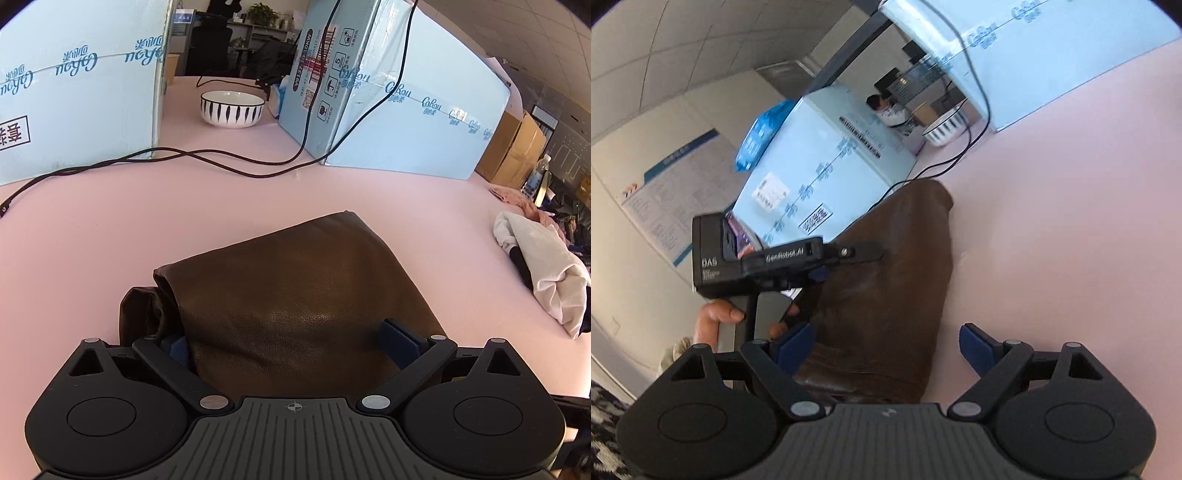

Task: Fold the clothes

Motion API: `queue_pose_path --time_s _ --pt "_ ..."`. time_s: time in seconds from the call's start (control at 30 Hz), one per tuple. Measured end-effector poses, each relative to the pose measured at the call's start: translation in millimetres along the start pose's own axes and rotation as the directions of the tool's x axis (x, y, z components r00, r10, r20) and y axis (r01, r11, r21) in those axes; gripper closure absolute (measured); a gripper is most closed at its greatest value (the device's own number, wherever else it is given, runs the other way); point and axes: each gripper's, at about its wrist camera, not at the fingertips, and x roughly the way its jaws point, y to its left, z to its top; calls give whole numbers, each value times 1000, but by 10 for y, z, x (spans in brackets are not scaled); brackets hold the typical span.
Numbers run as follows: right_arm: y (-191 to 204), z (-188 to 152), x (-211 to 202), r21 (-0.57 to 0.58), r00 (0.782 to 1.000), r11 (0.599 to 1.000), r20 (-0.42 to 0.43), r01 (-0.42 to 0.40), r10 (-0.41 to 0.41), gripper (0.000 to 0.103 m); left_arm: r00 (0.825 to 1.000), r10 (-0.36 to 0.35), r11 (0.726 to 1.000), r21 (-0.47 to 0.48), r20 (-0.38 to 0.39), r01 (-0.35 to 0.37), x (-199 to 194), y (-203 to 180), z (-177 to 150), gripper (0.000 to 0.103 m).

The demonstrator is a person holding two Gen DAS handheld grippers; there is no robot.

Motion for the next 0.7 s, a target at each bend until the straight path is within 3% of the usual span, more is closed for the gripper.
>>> queue_pose_path --time_s 0.07,0.17,0.2,0.23,0.33,0.4,0.47,0.57,0.7 --pt "35 3 88 -15 1000 1000 0 5 -5 23 999 27 1000 -13 31 -27 -180 -22 -9 3" --pt "-33 15 135 25 999 999 16 47 -47 61 993 15 1000 -4 115 -14 -562 -49 -92 3" --pt "-86 16 131 55 999 997 21 45 -46 66 990 -9 1000 4 142 8 -728 -56 -139 3" --pt "-140 25 120 89 999 996 24 28 -31 68 990 -29 1000 6 139 29 -767 -51 -155 3" --pt "-160 21 121 106 999 994 31 27 -31 72 989 -146 989 -6 32 147 -775 12 -368 3" --pt "-158 16 109 113 999 993 47 18 -24 77 992 -116 993 -23 -59 114 -568 66 -490 3" --pt "-175 11 74 135 997 991 71 -9 0 79 994 -108 994 -14 2 108 -511 87 -595 2" --pt "-198 35 2 163 995 986 96 -15 -1 82 994 -108 994 -29 -22 107 -468 -2 -547 2" --pt "-166 121 -324 155 980 988 198 -7 -24 82 975 -220 975 -27 -19 220 -270 -199 -508 1"
